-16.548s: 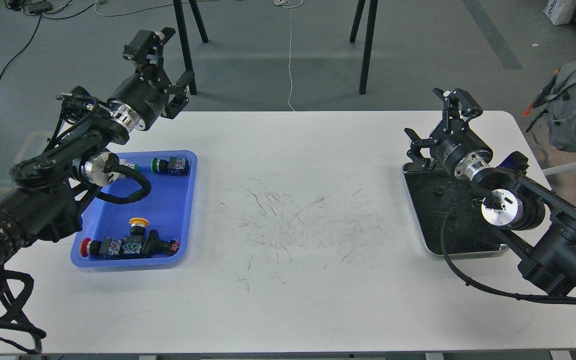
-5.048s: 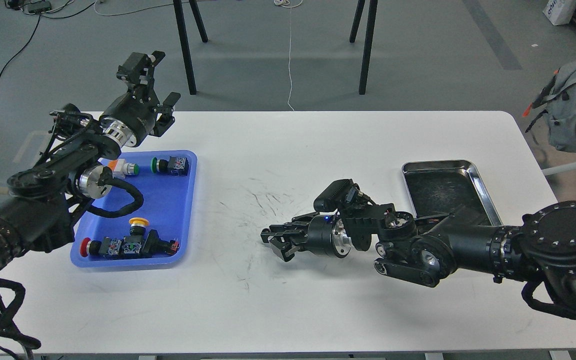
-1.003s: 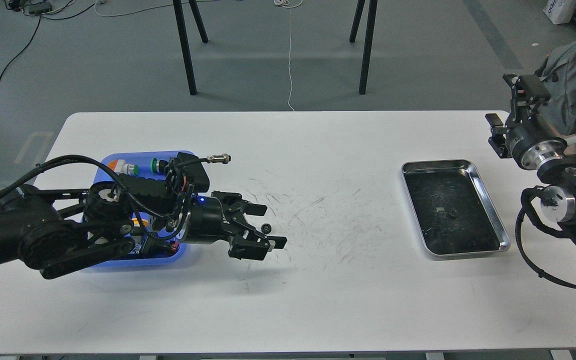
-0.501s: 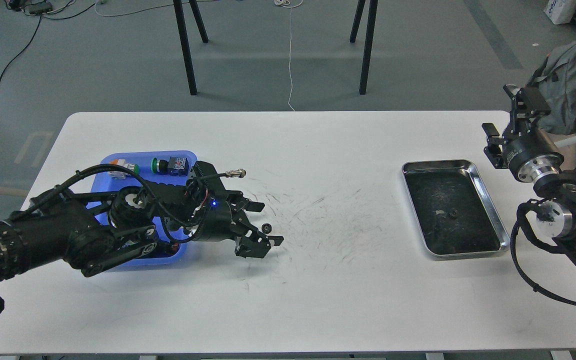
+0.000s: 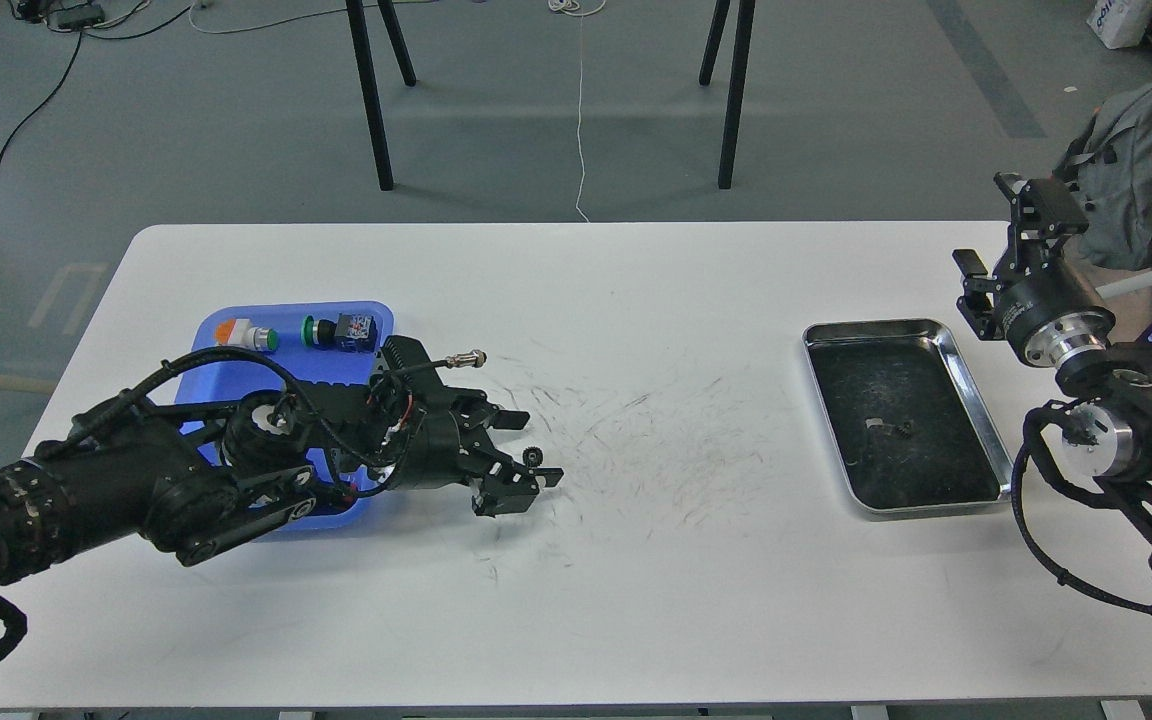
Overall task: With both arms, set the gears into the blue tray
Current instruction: 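Reach the left gripper to the black gear on the table and grasp it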
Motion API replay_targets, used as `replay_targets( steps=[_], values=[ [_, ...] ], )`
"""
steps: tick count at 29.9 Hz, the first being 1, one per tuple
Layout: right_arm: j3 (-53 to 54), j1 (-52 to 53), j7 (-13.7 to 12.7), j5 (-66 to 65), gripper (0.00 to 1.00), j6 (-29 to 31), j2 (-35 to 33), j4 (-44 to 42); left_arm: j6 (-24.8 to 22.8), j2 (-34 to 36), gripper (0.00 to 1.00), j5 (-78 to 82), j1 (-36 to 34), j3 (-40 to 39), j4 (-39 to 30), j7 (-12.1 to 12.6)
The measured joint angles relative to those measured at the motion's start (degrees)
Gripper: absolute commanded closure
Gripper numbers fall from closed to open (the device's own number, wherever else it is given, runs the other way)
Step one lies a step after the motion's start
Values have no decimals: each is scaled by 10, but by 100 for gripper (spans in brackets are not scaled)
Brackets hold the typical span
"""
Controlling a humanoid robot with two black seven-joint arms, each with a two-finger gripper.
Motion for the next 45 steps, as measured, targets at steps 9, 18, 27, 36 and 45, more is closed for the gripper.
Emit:
replay_targets(
  steps=[9,18,27,36,45],
  values=[
    [-2,0,0,-1,3,1,0,0,4,-3,36,0,6,-1,16,0],
    [-3,0,0,-3,3,1,0,0,8,-24,43,0,8,-1,34,0],
    [-3,-1,0,-6,3,1,0,0,11,-28,54,0,10,0,47,0],
    [-4,-2,0,-7,3,1,0,-1,11,-26,62,0,13,-1,48,0],
    [-8,-2,0,-8,3,1,0,-1,12,-27,72,0,16,0,54,0]
  ],
)
